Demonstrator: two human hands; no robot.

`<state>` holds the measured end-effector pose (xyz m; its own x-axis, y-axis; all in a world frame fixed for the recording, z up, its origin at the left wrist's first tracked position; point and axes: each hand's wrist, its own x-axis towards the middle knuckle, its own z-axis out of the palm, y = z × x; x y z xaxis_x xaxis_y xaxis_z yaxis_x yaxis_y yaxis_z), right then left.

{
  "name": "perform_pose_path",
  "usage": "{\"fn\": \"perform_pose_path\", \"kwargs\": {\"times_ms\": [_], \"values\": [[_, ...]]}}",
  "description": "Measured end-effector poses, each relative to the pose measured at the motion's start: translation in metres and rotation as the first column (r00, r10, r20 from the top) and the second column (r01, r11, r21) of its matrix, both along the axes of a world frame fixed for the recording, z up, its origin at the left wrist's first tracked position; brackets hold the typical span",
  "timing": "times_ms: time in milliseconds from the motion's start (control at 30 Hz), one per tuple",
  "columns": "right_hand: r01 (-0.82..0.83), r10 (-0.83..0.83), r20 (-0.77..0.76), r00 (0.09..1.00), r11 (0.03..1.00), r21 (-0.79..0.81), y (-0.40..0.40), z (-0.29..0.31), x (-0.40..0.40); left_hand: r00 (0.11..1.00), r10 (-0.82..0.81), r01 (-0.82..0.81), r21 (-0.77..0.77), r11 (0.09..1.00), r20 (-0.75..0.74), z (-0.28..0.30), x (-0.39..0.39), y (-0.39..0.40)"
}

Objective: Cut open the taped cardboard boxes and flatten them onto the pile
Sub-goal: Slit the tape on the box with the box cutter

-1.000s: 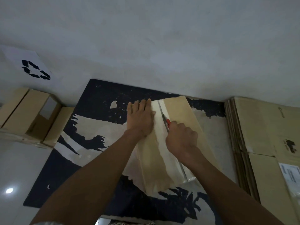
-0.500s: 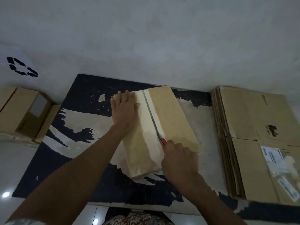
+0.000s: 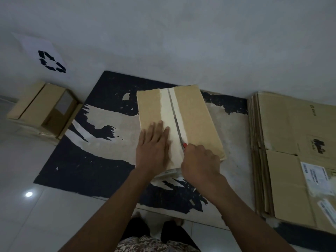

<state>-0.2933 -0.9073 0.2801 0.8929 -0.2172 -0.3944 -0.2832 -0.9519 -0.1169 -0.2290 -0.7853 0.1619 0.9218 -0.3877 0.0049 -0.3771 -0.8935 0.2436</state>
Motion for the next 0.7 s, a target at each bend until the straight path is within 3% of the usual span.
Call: {"fn": "perform_pose_path", "kwargs": {"times_ms": [267, 433, 567, 700], "values": [[0.062, -0.062, 0.013, 0.998, 0.997, -0.047, 0.010, 0.002, -0.057, 1.000, -0.008, 0.008, -0.001, 1.000, -0.017, 0.004, -0.001, 0.002], [0.128, -0.127, 0.021, 0.992, 0.989, -0.076, 0.019, -0.005, -0.075, 0.999, -0.046, 0.044, -0.090, 0.995, -0.018, 0.007, -0.005, 0.003], [0.170, -0.165, 0.062, 0.984, 0.982, -0.083, 0.024, -0.017, -0.081, 0.985, -0.126, 0.105, -0.177, 0.979, -0.114, 0.018, -0.005, 0.012], [0.178, -0.169, 0.108, 0.980, 0.981, -0.075, 0.023, -0.037, -0.091, 0.941, -0.231, 0.248, 0.042, 0.968, -0.247, 0.025, -0.017, 0.020]]}}
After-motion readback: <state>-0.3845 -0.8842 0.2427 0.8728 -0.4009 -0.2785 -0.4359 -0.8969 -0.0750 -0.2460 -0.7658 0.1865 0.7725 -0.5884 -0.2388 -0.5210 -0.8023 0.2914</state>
